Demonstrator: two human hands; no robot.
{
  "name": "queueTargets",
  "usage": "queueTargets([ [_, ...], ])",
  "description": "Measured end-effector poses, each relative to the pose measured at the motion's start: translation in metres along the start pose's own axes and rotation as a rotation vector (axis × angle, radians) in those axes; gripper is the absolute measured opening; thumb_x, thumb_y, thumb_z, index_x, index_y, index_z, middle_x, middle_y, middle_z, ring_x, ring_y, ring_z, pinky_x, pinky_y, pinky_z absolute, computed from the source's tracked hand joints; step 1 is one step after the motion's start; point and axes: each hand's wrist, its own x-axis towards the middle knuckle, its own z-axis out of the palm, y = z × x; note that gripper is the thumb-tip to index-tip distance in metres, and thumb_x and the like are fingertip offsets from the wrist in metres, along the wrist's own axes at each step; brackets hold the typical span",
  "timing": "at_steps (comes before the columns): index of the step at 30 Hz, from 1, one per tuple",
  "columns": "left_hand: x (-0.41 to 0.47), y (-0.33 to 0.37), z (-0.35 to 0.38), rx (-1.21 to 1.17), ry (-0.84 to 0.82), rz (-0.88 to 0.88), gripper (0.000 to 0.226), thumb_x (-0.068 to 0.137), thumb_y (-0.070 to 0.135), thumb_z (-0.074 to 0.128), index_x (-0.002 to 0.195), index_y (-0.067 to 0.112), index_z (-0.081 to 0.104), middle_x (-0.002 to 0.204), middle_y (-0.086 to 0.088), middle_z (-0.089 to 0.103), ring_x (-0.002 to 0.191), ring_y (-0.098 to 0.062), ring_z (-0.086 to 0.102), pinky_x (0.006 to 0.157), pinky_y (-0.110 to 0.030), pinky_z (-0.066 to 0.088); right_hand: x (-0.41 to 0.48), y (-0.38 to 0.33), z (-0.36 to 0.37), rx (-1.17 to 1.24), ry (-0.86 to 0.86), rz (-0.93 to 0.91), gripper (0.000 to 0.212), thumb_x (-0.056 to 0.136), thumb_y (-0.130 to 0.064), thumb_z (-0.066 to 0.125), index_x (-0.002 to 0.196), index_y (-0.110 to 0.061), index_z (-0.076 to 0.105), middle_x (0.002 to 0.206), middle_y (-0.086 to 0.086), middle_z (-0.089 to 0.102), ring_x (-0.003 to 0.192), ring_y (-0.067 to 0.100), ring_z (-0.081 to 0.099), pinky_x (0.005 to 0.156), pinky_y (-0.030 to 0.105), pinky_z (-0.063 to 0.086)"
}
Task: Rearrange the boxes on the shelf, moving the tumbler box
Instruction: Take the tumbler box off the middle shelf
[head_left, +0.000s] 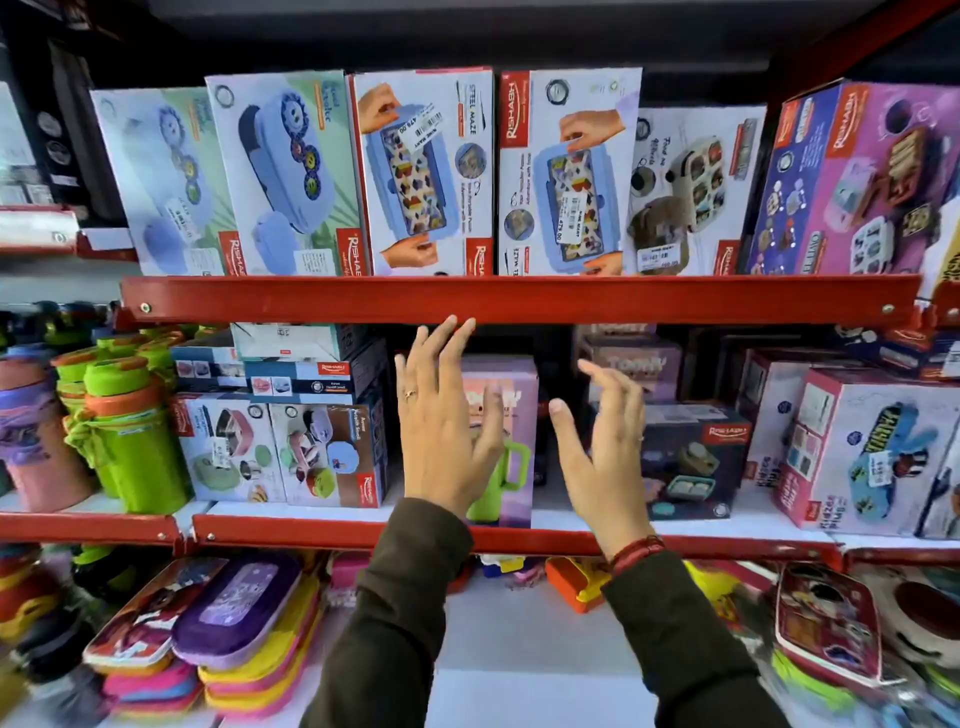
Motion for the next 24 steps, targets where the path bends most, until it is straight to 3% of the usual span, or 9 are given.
queueTargets([
  [4, -0.026, -0.024, 0.010, -0.244, -0.024, -0.211, 0.049, 0.099, 0.021, 0.051, 0.147, 0.025, 0.039, 0.155, 0.004, 0.034, 0.150, -0.013, 0.030, 0.124, -0.045, 0.028, -0.021, 0.015, 0.024, 0.148, -0.138, 0.203, 0.046, 0.101, -0.036, 0.055, 0.145, -0.026, 0.045, 0.144, -0.001, 0.042, 0.138, 0.018, 0.044, 0.119, 0.047, 0.039],
  [9, -0.044, -0.044, 0.028, -0.434, -0.052, -0.469, 0.059, 0.099, 0.016, 0.046, 0.155, 0.022, 0.027, 0.162, 0.003, 0.024, 0.151, -0.006, 0.022, 0.122, -0.023, 0.017, -0.022, 0.027, 0.041, 0.341, -0.251, 0.440, 0.059, 0.103, -0.027, 0.056, 0.156, -0.030, 0.032, 0.164, -0.002, 0.033, 0.144, 0.005, 0.033, 0.125, 0.039, 0.028],
  [12, -0.048, -0.056, 0.035, -0.429, -0.107, -0.615, 0.058, 0.102, 0.012, 0.041, 0.157, 0.018, 0.022, 0.164, -0.002, 0.023, 0.145, -0.003, 0.022, 0.124, -0.026, 0.016, -0.022, 0.034, 0.049, 0.369, -0.293, 0.504, 0.060, 0.102, -0.030, 0.057, 0.157, -0.033, 0.032, 0.166, -0.006, 0.034, 0.151, 0.012, 0.033, 0.127, 0.044, 0.028],
  [15, -0.050, -0.069, 0.041, -0.480, -0.159, -0.652, 0.053, 0.102, 0.014, 0.040, 0.153, 0.020, 0.032, 0.159, -0.004, 0.037, 0.146, -0.012, 0.034, 0.125, -0.035, 0.026, -0.023, 0.047, 0.057, 0.326, -0.330, 0.510, 0.070, 0.088, -0.047, 0.065, 0.152, -0.039, 0.038, 0.160, -0.005, 0.045, 0.146, 0.018, 0.047, 0.121, 0.050, 0.039],
  [16, -0.051, -0.071, 0.042, -0.484, -0.174, -0.649, 0.052, 0.102, 0.013, 0.041, 0.153, 0.020, 0.035, 0.157, -0.004, 0.041, 0.145, -0.014, 0.038, 0.124, -0.036, 0.029, -0.024, 0.050, 0.059, 0.332, -0.338, 0.502, 0.073, 0.084, -0.046, 0.068, 0.151, -0.039, 0.040, 0.157, -0.003, 0.050, 0.141, 0.021, 0.053, 0.117, 0.051, 0.044],
  [18, -0.052, -0.074, 0.042, -0.478, -0.182, -0.647, 0.053, 0.102, 0.011, 0.044, 0.152, 0.022, 0.036, 0.154, -0.001, 0.044, 0.141, -0.012, 0.042, 0.120, -0.032, 0.033, -0.023, 0.047, 0.058, 0.347, -0.320, 0.484, 0.070, 0.087, -0.026, 0.074, 0.151, -0.030, 0.045, 0.151, 0.002, 0.056, 0.131, 0.024, 0.062, 0.110, 0.051, 0.052],
  [20, -0.054, -0.075, 0.042, -0.477, -0.169, -0.643, 0.054, 0.101, 0.009, 0.048, 0.152, 0.023, 0.037, 0.151, 0.000, 0.047, 0.134, -0.010, 0.046, 0.112, -0.022, 0.037, -0.021, 0.043, 0.055, 0.364, -0.264, 0.469, 0.065, 0.090, -0.009, 0.074, 0.149, -0.020, 0.049, 0.147, 0.005, 0.060, 0.125, 0.023, 0.066, 0.107, 0.046, 0.055],
  [24, -0.053, -0.074, 0.038, -0.503, -0.133, -0.592, 0.053, 0.100, 0.013, 0.054, 0.150, 0.027, 0.040, 0.140, 0.006, 0.053, 0.118, -0.004, 0.056, 0.101, -0.017, 0.045, -0.020, 0.038, 0.043, 0.399, -0.210, 0.406, 0.061, 0.089, -0.006, 0.074, 0.145, -0.019, 0.055, 0.141, 0.002, 0.065, 0.116, 0.008, 0.070, 0.096, 0.020, 0.057],
])
